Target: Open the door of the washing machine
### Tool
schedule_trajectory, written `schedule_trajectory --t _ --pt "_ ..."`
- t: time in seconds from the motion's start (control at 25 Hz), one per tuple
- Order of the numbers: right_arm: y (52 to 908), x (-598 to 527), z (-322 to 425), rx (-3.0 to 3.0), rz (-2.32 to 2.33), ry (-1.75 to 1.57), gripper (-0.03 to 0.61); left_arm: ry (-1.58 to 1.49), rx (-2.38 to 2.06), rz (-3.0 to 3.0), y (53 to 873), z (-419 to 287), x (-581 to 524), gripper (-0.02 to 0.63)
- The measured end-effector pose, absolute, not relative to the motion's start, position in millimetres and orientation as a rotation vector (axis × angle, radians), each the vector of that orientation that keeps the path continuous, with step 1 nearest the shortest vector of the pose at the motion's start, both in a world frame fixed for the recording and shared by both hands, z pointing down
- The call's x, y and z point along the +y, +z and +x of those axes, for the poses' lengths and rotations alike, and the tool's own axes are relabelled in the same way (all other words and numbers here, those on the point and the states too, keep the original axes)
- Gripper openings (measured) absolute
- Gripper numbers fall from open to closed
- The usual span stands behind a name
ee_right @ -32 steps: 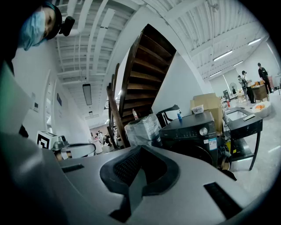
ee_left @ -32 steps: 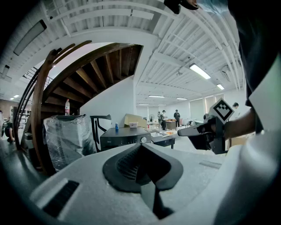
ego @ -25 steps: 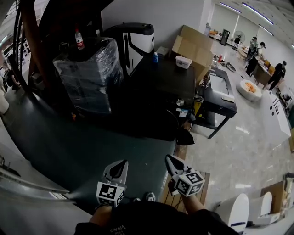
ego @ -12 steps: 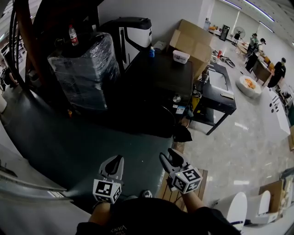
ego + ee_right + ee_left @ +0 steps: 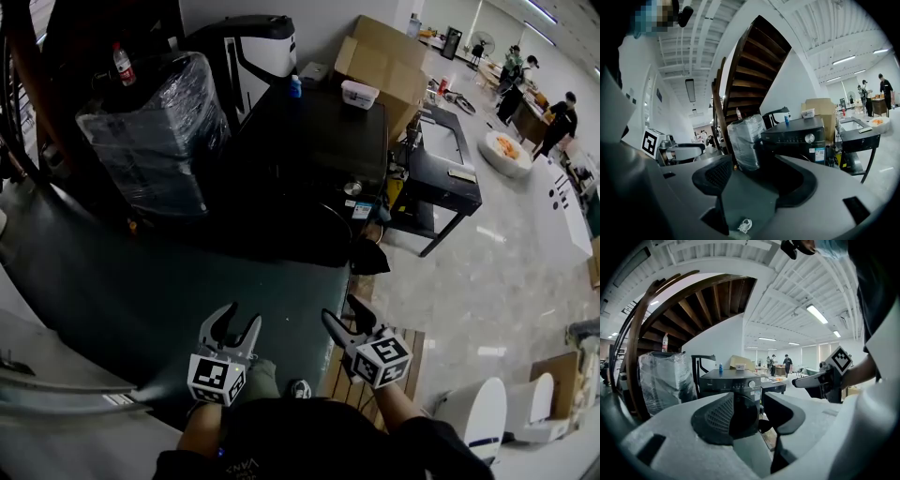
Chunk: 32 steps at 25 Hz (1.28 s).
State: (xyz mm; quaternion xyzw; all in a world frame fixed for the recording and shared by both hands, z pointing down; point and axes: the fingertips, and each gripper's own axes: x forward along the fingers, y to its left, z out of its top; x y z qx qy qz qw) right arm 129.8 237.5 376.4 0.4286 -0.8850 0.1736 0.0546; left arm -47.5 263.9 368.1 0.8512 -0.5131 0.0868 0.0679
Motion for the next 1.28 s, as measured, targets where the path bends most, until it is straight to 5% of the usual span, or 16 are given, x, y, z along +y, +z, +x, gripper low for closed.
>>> schedule_trajectory --t 1.0,1.28 --pt "409 45 34 -2.317 1.801 0.547 0.285 0.559 -1.017 2.779 416 -160 15 0.202" --pt "441 2 51 -2.214 1.758 0.529 0.285 0.712 -0.883 2.789 457 -141 -30 0.202"
